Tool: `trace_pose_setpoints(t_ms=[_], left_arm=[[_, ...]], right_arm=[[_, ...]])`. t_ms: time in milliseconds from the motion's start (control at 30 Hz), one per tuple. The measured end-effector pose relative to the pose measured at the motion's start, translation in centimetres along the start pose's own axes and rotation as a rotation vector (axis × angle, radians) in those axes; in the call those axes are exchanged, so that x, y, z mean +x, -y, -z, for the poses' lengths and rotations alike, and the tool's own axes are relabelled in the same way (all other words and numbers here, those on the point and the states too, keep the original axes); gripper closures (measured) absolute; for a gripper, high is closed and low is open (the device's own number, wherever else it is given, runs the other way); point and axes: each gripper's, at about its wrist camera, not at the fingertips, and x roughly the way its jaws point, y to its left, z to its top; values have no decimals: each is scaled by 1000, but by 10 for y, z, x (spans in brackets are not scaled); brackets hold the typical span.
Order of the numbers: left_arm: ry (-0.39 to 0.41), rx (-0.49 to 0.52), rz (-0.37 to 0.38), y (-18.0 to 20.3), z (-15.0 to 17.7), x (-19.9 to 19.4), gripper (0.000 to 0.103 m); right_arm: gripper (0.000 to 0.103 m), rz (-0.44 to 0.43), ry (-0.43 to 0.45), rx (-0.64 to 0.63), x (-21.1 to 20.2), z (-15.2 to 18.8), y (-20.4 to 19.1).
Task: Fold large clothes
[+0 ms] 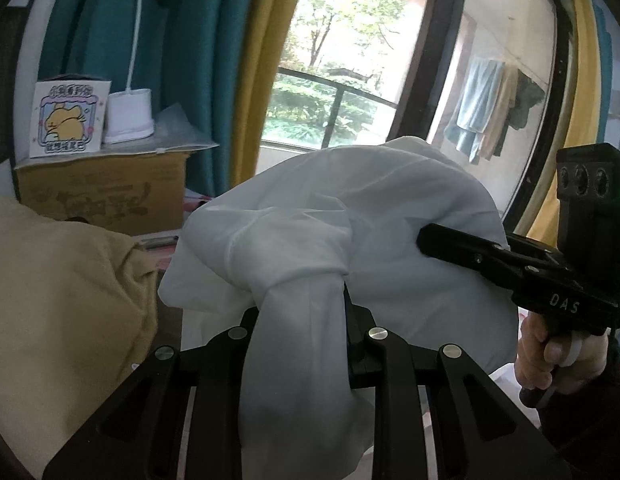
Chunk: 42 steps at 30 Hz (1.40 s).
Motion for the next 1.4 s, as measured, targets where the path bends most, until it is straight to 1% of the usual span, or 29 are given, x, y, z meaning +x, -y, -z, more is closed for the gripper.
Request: trace_pose_setpoints(t_ms=[267, 500, 767, 833, 1033, 1167, 1267, 1400], left_arm=[[-31, -29, -35, -29, 6, 12, 78], [-75, -44, -40, -45, 15, 31, 78], [-135, -29, -44, -51, 17, 56, 78], [-152, -34, -41, -53, 18, 62, 78], [-194, -41, -38, -56, 21, 78, 78], [-240, -54, -40, -58, 27, 91, 77], [-263, -51, -39, -58, 31, 97, 75], [-297, -14, -56, -51, 35, 101, 72]], right_arm=[[79, -8, -44, 7, 31, 6, -6], [79, -4, -99, 43, 56, 19, 1], [79, -17, -149, 132, 75, 36, 19], [79, -29, -167, 175, 82, 41, 27], [79, -28, -202, 233, 95, 54, 44], [79, -24, -229, 272, 102, 61, 54], [76, -15, -250, 298, 107, 68, 61], [68, 7, -266, 299, 112, 75, 64]])
